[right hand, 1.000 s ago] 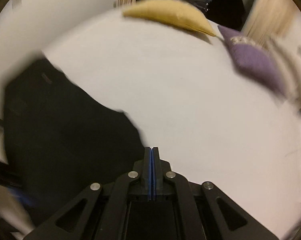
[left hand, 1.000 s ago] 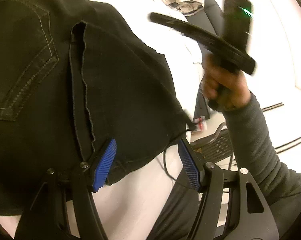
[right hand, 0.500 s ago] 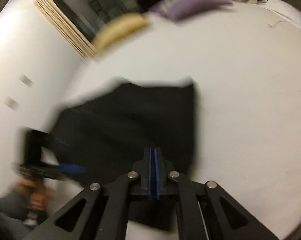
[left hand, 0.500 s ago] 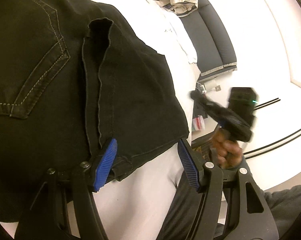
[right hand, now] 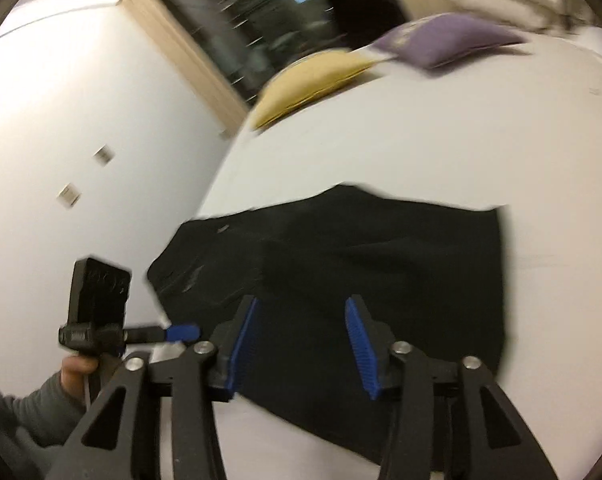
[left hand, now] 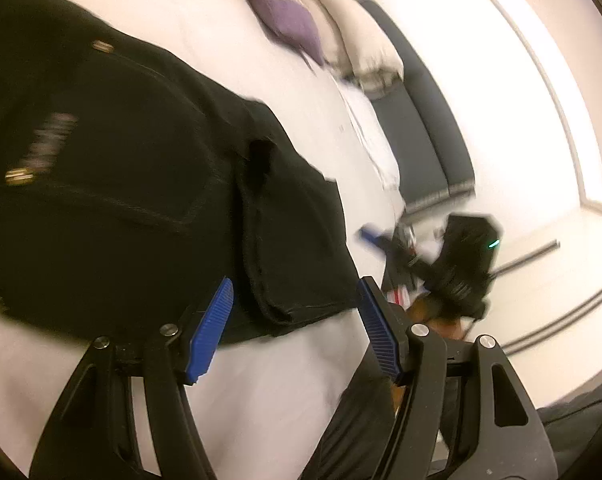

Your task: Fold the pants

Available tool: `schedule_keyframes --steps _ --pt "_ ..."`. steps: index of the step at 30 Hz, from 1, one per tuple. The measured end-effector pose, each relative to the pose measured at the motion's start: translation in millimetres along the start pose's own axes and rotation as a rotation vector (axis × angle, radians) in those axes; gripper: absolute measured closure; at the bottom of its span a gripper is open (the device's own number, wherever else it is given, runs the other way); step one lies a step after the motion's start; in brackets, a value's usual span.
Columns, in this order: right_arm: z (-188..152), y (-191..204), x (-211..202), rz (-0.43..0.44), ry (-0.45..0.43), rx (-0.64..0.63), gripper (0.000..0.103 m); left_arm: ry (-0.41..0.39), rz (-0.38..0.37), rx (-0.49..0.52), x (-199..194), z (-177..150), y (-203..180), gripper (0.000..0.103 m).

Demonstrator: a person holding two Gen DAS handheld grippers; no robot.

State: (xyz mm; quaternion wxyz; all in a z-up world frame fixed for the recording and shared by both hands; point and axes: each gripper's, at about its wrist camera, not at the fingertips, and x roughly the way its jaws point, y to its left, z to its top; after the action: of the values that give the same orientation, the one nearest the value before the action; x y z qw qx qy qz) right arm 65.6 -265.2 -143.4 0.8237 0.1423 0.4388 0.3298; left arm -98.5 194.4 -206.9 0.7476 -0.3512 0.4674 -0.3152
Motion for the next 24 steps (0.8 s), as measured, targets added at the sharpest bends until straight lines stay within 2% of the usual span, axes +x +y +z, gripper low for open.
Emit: schedule_keyframes --steps 1,2,3,4,5,7,9,11,12,14,16,18,20,21,24 --pt "-6 0 21 -0.009 0.055 -0.009 0.036 -0.024 -0.006 -0.011 -13 -4 3 0.040" --pt "-10 -8 56 -0.059 0.158 -0.005 0.031 -0.047 -0.008 -0.021 -24 -7 6 0.040" --pt "-14 -13 75 -0.115 0.207 -0.008 0.032 -0.076 0.004 -0.037 -40 -15 9 0.040" --pt "-14 -7 75 -0.148 0.169 -0.038 0.034 -0.095 0.020 -0.050 -48 -21 11 0.039" --pt "-7 4 69 -0.136 0.143 -0.029 0.032 -0.114 0.036 -0.064 -59 -25 15 0.039" --pt "5 14 60 -0.050 0.105 0.026 0.032 -0.177 0.049 -0.115 -86 -36 30 0.036" --pt "15 36 39 0.002 -0.001 0.003 0.032 -0.247 0.081 -0.180 -112 -42 50 0.028" --pt "21 48 32 0.054 -0.063 0.017 0.030 -0.296 0.132 -0.236 -127 -43 67 0.027" --pt "23 49 35 0.089 -0.076 0.037 0.029 -0.308 0.131 -0.257 -131 -42 72 0.027" --pt "24 49 37 0.128 -0.077 0.071 0.029 -0.350 0.137 -0.288 -141 -37 85 0.027" --pt "19 50 48 0.092 -0.048 0.077 0.029 -0.375 0.135 -0.309 -150 -31 98 0.027" --pt "16 51 51 0.103 -0.033 0.092 0.029 -0.372 0.099 -0.338 -149 -23 113 0.027" --pt "24 51 47 0.129 -0.043 0.106 0.029 -0.361 0.115 -0.377 -145 -17 129 0.027" --pt "27 51 46 0.140 -0.049 0.112 0.029 -0.367 0.098 -0.383 -144 -15 133 0.027" --pt "20 49 42 0.172 -0.047 0.133 0.029 -0.371 0.090 -0.383 -145 -9 143 0.027"
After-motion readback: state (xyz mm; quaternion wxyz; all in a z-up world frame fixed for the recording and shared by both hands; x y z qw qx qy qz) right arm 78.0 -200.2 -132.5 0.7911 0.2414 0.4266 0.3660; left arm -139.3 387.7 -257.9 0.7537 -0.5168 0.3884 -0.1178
